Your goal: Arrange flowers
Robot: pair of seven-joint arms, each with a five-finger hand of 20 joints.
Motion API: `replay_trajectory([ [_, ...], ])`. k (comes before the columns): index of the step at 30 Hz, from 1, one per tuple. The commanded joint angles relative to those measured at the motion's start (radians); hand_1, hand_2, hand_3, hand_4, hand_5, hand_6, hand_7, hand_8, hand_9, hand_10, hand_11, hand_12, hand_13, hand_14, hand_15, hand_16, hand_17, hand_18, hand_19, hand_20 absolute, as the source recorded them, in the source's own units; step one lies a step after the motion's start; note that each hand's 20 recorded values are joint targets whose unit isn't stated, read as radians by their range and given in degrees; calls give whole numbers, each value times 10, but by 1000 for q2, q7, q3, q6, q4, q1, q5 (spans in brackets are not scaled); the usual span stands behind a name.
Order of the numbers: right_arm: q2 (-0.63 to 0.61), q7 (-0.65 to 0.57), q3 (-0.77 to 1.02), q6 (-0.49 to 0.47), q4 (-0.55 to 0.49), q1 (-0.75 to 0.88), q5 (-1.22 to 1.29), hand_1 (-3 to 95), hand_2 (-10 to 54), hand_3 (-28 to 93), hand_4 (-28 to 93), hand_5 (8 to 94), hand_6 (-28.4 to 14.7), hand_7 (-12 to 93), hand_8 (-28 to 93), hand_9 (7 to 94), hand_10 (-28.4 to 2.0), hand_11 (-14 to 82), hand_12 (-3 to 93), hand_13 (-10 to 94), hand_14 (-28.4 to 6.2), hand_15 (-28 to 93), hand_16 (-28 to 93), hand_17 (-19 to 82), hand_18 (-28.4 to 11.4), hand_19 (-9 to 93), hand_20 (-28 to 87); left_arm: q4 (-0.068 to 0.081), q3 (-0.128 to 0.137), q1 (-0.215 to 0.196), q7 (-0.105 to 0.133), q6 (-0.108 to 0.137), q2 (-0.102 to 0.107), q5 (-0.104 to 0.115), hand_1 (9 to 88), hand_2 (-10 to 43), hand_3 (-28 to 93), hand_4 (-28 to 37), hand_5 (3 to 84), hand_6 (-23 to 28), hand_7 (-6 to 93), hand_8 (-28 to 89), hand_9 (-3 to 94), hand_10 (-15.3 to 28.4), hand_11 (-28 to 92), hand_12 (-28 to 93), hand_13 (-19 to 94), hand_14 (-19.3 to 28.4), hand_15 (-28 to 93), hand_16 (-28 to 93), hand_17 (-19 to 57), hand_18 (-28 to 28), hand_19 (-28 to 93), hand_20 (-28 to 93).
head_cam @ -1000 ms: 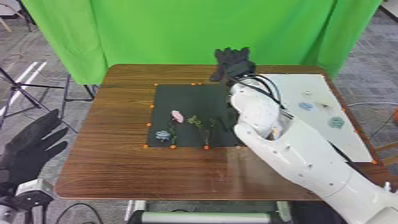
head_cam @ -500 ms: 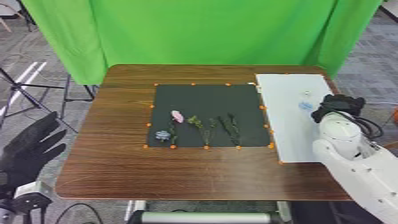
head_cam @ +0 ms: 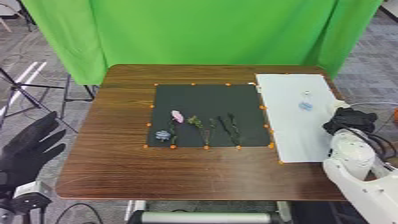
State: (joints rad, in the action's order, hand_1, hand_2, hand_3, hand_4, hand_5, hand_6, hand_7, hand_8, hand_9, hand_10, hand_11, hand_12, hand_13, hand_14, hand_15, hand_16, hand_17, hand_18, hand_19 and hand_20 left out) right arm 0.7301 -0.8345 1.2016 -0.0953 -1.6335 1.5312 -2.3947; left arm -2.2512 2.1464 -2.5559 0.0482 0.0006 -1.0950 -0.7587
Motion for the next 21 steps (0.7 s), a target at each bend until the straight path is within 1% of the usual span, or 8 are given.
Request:
replay_trajectory([
  [1,-14,114,-26,254,35,54,-106,473,-81,790,-282,651,25,451,-41,819,-61,202,439,779,-26,460,308,245,-196,759,453,-3,8,-13,-8,0,0,-1,237,-15,697,-262,217,5,177,-95,171,86,95,200,127,115,160,78,-126,177,343,97],
  [4,-6,127,-29,301,0,45,-109,497,-91,800,-283,723,31,438,-25,875,-47,213,461,828,-21,520,282,287,-190,785,477,-4,11,-12,-11,-5,-2,-3,237,-15,697,-262,216,5,178,-95,171,86,95,200,126,115,161,78,-126,177,344,97],
  [10,33,184,-116,373,-87,-54,-119,490,-95,821,-283,746,30,421,-25,892,-46,204,472,835,-20,531,286,292,-192,785,490,-5,8,-14,-11,-1,-1,-2,238,-15,697,-263,217,6,178,-95,171,86,95,199,126,115,162,78,-126,177,344,98],
  [11,47,197,-140,380,-96,-81,-117,489,-95,824,-283,748,31,421,-24,894,-47,205,474,836,-20,533,287,291,-192,785,491,-9,10,-20,-12,2,-5,-2,237,-15,697,-263,217,6,177,-95,171,85,95,199,126,115,163,78,-126,177,344,98],
  [12,61,206,-169,406,-102,-109,-115,488,-95,825,-283,748,31,421,-23,894,-48,205,475,836,-20,534,288,291,-192,785,492,-7,8,-18,-12,2,-3,-1,238,-15,697,-263,217,6,177,-95,171,85,95,199,126,115,163,78,-126,177,344,98],
  [13,82,224,-195,401,-107,-138,-110,488,-95,825,-283,748,30,421,-22,894,-49,205,476,835,-20,534,289,290,-192,785,492,-8,10,-18,-18,2,-4,0,237,-15,699,-262,217,5,177,-95,171,85,95,200,127,115,163,77,-126,177,344,98],
  [16,137,266,-303,405,-99,-246,-106,487,-95,826,-283,748,30,421,-20,894,-50,206,477,834,-21,535,291,289,-193,784,494,-6,7,-11,-21,1,-3,-1,237,-15,698,-262,217,5,177,-95,172,85,97,200,126,115,162,77,-126,177,344,97],
  [21,243,327,-447,373,-58,-396,-83,486,-95,829,-283,748,30,421,-21,892,-53,208,478,828,-22,541,294,285,-192,783,496,-1,1,5,-25,-2,9,-1,236,-16,699,-264,217,5,178,-95,171,86,96,199,126,115,162,77,-126,177,344,97],
])
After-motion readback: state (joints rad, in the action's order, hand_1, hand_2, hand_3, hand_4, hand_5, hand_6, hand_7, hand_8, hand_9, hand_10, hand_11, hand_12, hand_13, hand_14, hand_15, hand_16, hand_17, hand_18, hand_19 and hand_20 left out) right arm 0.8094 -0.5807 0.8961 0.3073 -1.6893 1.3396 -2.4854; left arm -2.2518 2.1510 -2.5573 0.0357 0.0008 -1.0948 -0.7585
